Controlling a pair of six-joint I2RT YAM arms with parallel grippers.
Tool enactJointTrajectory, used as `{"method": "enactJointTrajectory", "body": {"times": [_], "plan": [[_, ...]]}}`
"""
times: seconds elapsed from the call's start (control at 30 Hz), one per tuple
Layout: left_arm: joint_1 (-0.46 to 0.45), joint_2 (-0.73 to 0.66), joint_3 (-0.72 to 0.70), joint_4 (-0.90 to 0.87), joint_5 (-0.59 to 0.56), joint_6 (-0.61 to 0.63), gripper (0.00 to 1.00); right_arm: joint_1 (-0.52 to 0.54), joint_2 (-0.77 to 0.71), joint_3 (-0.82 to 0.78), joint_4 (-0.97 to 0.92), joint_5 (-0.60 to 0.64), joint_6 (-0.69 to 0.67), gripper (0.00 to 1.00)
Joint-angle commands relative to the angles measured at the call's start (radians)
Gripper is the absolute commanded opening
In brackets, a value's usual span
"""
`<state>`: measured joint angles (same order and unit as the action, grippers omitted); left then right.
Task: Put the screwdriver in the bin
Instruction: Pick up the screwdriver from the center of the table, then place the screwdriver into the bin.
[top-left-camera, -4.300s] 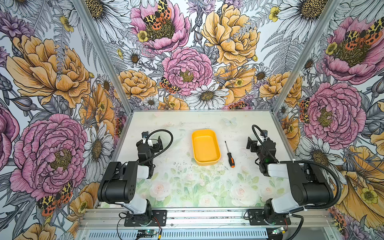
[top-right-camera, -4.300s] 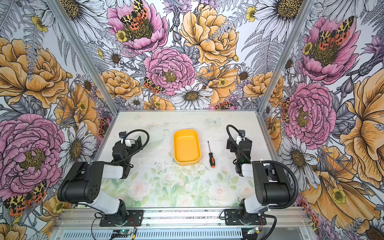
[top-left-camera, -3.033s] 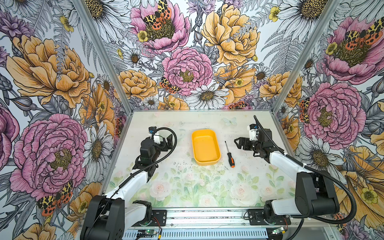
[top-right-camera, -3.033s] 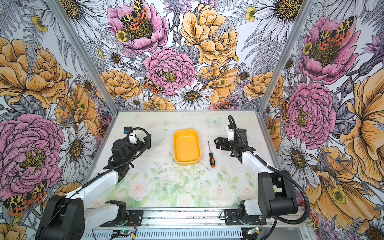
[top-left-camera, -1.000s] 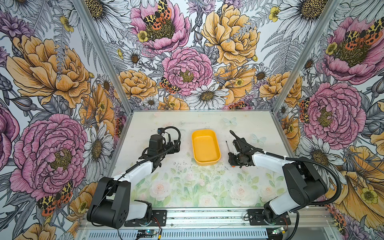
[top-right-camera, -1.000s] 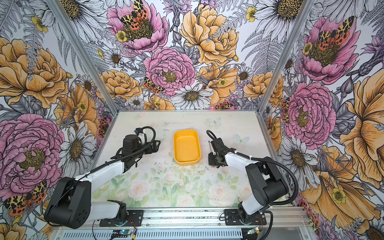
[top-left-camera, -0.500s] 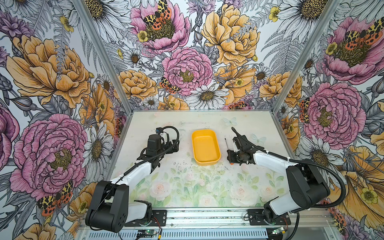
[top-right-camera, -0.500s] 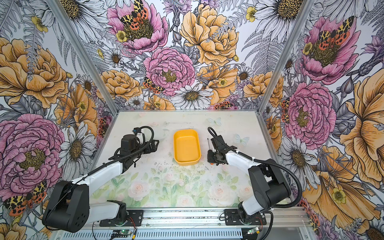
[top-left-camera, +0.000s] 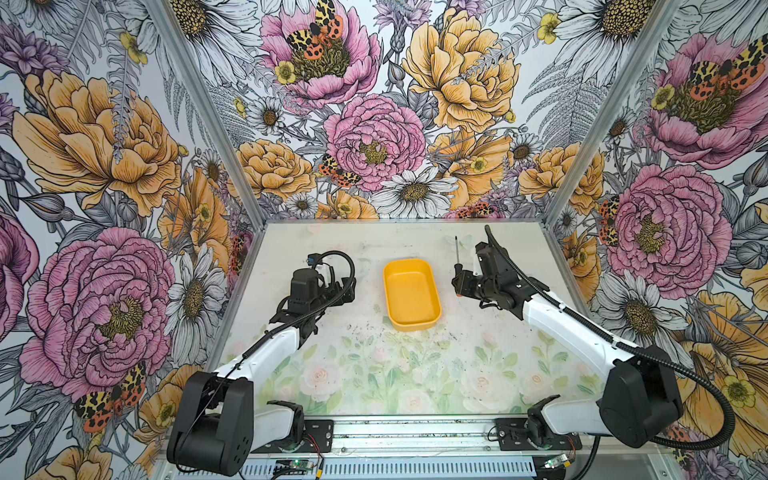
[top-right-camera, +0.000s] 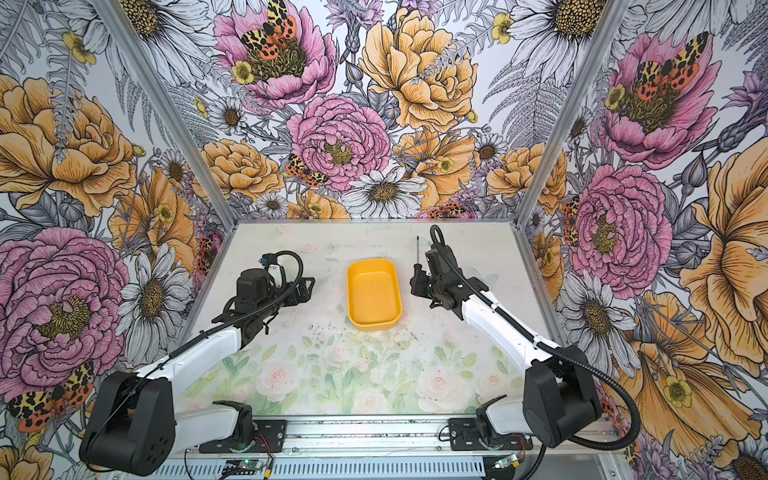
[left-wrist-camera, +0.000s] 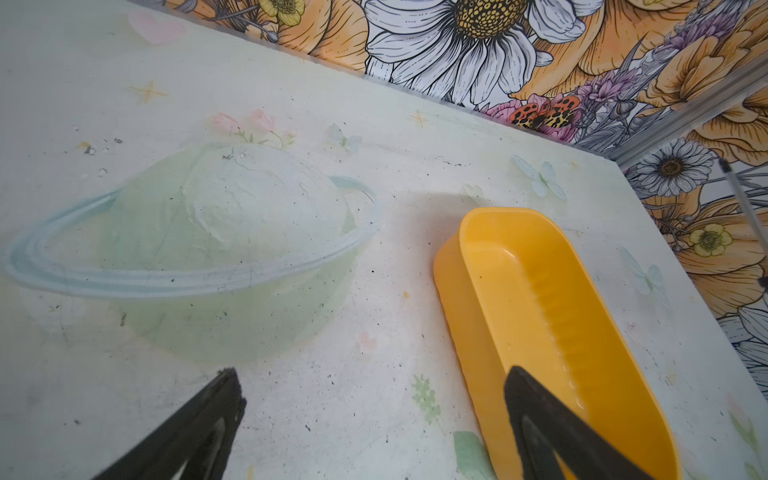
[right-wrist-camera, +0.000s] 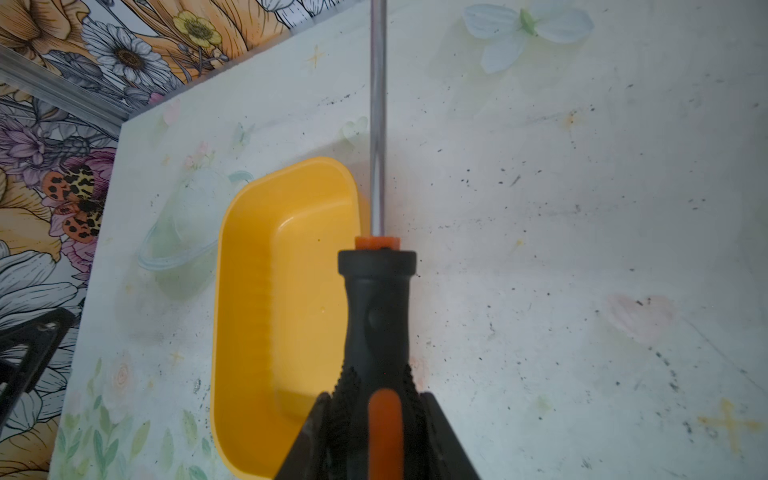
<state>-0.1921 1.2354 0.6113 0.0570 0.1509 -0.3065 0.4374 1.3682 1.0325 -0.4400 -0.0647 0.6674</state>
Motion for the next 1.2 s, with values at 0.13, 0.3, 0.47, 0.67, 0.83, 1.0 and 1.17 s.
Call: {"method": "enactJointTrajectory", "body": {"times": [0.13, 0.3, 0.47, 0.67, 0.83, 1.0, 1.17], "plan": [[0.008, -0.011, -0.010, 0.044, 0.022, -0.010, 0.99, 0.160, 0.070, 0.133, 0.006, 0.181, 0.125, 0.00], [0.008, -0.005, -0.006, 0.046, 0.026, -0.010, 0.99, 0.229, 0.175, 0.184, 0.003, 0.190, 0.135, 0.00], [0.010, -0.006, -0.011, 0.046, 0.026, -0.009, 0.99, 0.267, 0.260, 0.228, -0.025, 0.186, 0.126, 0.00], [0.013, -0.009, -0.016, 0.046, 0.028, -0.008, 0.99, 0.294, 0.336, 0.257, -0.053, 0.186, 0.109, 0.00], [0.014, -0.008, -0.016, 0.046, 0.029, -0.009, 0.99, 0.296, 0.387, 0.271, -0.065, 0.186, 0.101, 0.00], [0.016, -0.008, -0.015, 0.041, 0.030, -0.006, 0.99, 0.296, 0.439, 0.291, -0.074, 0.182, 0.090, 0.00], [0.020, -0.016, -0.018, 0.037, 0.026, -0.004, 0.99, 0.297, 0.476, 0.305, -0.077, 0.178, 0.080, 0.00]]}}
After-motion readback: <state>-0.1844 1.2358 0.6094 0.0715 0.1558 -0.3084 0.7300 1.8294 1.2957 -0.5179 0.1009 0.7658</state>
